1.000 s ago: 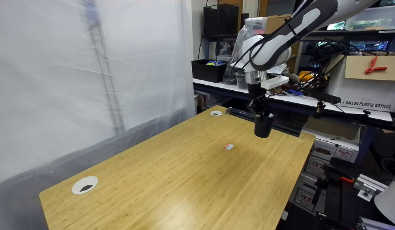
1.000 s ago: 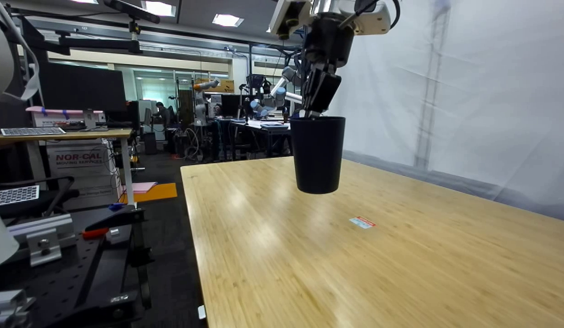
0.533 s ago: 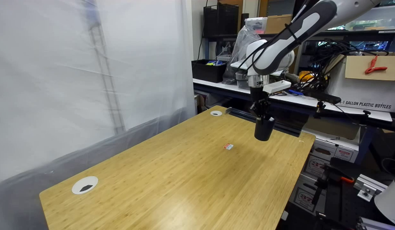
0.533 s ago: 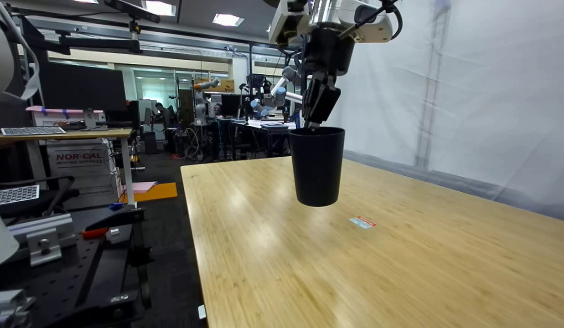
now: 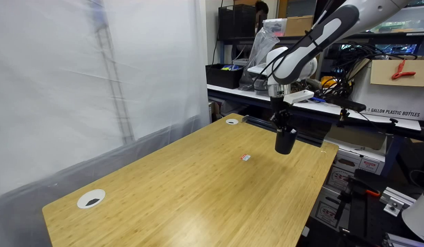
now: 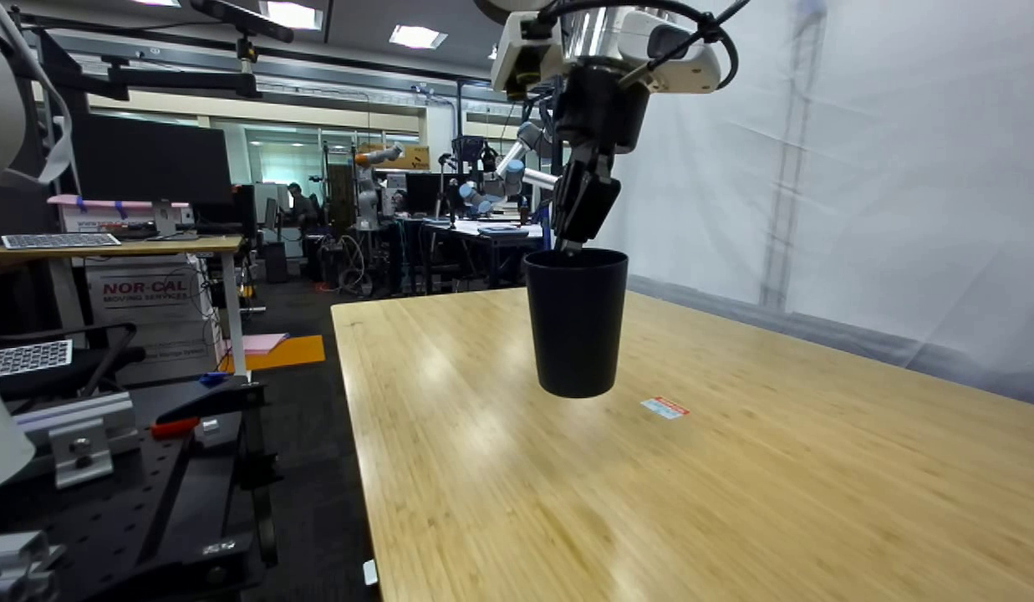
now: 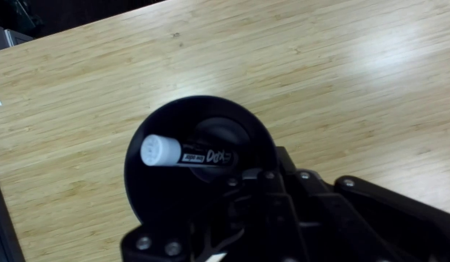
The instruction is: Move the cup towards the bottom right of the table
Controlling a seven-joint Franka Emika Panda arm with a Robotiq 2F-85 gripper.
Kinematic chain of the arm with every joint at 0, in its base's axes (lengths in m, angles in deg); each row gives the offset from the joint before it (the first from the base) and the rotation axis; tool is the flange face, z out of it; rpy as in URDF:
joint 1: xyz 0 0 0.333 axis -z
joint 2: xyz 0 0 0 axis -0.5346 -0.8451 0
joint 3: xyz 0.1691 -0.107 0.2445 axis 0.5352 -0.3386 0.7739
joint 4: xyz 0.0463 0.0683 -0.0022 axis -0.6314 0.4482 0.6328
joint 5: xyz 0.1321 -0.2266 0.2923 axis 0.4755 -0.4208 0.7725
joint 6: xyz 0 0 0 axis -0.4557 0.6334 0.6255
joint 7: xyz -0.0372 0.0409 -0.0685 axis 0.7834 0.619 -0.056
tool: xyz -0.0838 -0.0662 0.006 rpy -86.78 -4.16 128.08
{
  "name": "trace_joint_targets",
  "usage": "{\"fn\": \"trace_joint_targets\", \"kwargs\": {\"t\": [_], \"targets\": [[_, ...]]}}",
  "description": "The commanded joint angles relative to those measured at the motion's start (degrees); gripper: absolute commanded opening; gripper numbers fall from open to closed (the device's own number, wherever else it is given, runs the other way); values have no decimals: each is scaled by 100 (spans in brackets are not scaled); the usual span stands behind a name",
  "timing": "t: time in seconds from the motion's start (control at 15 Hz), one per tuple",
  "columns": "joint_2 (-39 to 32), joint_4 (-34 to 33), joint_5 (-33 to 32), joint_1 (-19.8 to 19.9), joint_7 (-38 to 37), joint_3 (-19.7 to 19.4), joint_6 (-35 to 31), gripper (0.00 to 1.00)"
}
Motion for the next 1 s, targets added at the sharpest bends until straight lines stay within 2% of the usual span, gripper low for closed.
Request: {"fn": "trace_joint_targets", "kwargs": {"t": [0.0, 0.33, 0.93], "targets": [[-93, 76, 223, 100, 227, 35, -377, 1], [-331, 78, 324, 121, 326, 46, -648, 1], [-562, 53, 297, 194, 357, 20, -658, 1]]}}
